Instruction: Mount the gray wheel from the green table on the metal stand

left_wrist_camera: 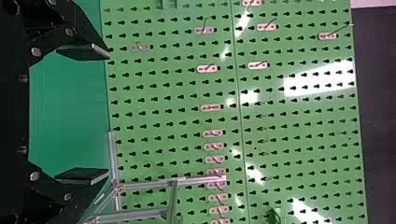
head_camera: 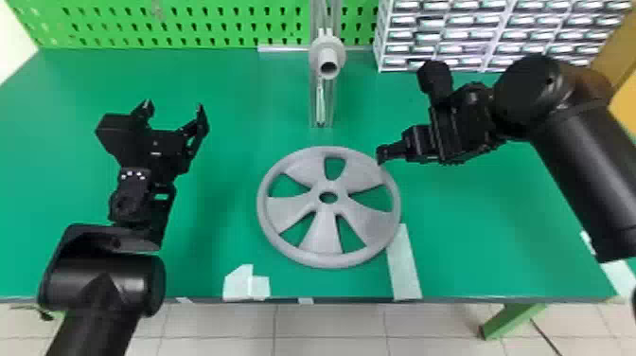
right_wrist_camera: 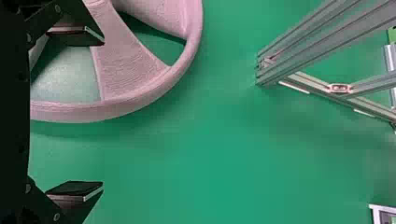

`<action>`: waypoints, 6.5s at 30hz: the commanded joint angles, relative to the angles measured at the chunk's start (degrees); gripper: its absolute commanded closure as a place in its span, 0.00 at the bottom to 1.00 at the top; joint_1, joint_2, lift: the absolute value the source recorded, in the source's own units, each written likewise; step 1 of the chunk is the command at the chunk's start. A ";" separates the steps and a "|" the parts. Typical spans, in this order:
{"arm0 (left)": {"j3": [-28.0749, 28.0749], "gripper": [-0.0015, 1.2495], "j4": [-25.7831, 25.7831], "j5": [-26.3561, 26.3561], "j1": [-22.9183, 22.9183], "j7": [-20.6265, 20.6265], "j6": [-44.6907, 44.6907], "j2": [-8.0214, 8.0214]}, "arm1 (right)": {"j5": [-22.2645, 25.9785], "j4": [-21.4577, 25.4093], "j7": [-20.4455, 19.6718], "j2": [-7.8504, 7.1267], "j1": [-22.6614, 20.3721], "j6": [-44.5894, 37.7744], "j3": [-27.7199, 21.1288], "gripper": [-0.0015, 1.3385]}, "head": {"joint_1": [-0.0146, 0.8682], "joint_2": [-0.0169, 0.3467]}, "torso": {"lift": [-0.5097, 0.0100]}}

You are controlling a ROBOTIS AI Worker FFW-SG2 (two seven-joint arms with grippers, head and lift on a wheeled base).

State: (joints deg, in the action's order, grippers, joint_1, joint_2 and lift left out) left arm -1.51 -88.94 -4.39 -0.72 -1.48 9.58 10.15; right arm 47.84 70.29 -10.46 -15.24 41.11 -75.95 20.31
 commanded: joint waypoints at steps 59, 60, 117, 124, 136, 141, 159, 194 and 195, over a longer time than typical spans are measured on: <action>-0.60 0.30 0.00 -0.26 -0.42 -0.02 -0.18 0.92 | -1.35 -7.45 0.00 0.82 1.52 1.68 9.66 0.16 | 1.00 0.19 | 0.79; -0.60 0.30 0.00 -0.26 -0.42 -0.02 -0.18 1.01 | -1.35 -7.45 0.00 0.82 1.52 1.68 9.66 0.16 | 1.00 0.19 | 0.79; -0.95 0.31 0.00 -0.44 -0.51 -0.10 -0.09 1.54 | -1.09 -8.50 0.00 1.00 1.43 1.86 11.51 0.61 | 1.00 0.19 | 0.79; -1.04 0.31 0.00 -0.35 -0.51 -0.10 -0.09 1.54 | -1.17 -8.50 0.00 1.09 1.52 1.86 11.68 0.62 | 1.00 0.19 | 0.79; -1.21 0.31 0.09 -0.35 -0.42 -0.10 -0.18 1.71 | -1.35 -8.33 0.00 1.17 1.69 1.77 11.95 0.78 | 1.00 0.19 | 0.79; -1.21 0.31 0.00 -0.35 -0.42 -0.19 -0.09 1.80 | -1.79 -8.33 0.00 1.17 1.69 1.86 11.95 0.78 | 1.00 0.19 | 0.79; -1.21 0.31 0.00 -0.53 -0.16 -0.37 -0.18 1.89 | -5.83 -4.02 0.00 1.53 0.02 3.00 9.75 0.80 | 1.00 0.19 | 0.79; -0.25 0.31 -0.18 -1.67 0.19 -0.98 -0.18 1.98 | -16.11 26.12 -4.40 2.93 -16.06 2.30 -0.09 0.81 | 1.00 0.19 | 0.79; -0.07 0.31 -0.26 -1.67 0.19 -0.98 -0.18 1.98 | -16.64 27.09 -4.40 3.02 -16.85 2.30 -0.62 0.81 | 1.00 0.19 | 0.79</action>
State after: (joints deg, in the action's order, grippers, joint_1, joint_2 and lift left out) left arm -1.95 -89.03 -5.97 -0.53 -2.39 9.40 12.13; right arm 33.50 93.45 -14.82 -12.49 26.88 -73.65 21.12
